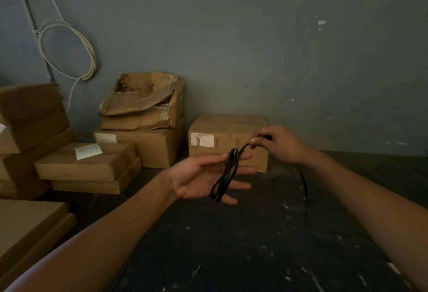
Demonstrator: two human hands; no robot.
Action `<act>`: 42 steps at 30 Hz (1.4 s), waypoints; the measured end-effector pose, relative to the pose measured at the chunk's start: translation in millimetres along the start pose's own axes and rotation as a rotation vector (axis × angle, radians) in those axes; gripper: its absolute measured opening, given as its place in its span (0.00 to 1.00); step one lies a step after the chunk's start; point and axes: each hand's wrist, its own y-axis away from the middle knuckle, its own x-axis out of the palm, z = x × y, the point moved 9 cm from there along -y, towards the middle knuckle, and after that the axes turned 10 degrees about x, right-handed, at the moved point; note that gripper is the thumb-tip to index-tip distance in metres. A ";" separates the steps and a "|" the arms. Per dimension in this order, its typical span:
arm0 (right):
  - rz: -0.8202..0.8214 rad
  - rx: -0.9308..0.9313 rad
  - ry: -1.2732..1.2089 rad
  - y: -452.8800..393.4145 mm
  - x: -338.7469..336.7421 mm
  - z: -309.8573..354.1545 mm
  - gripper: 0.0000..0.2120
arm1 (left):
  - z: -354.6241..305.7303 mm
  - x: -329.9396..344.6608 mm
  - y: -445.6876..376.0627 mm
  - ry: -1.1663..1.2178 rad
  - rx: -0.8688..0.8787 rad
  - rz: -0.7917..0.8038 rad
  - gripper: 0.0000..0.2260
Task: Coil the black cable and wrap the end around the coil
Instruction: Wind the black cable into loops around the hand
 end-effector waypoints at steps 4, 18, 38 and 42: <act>0.062 0.065 -0.155 10.9 34.6 -24.4 0.09 | -16.2 17.7 -4.2 0.152 0.126 0.089 0.21; 0.294 0.252 -0.373 62.8 129.6 -1.3 0.11 | -54.7 -23.8 -13.7 0.181 0.360 -0.223 0.20; 0.167 0.123 0.101 54.2 75.0 32.6 0.08 | -9.1 -81.6 3.0 -0.198 0.168 -0.543 0.16; 0.146 0.110 0.199 49.4 55.5 36.8 0.09 | -0.7 -83.2 9.1 -0.329 0.087 -0.529 0.16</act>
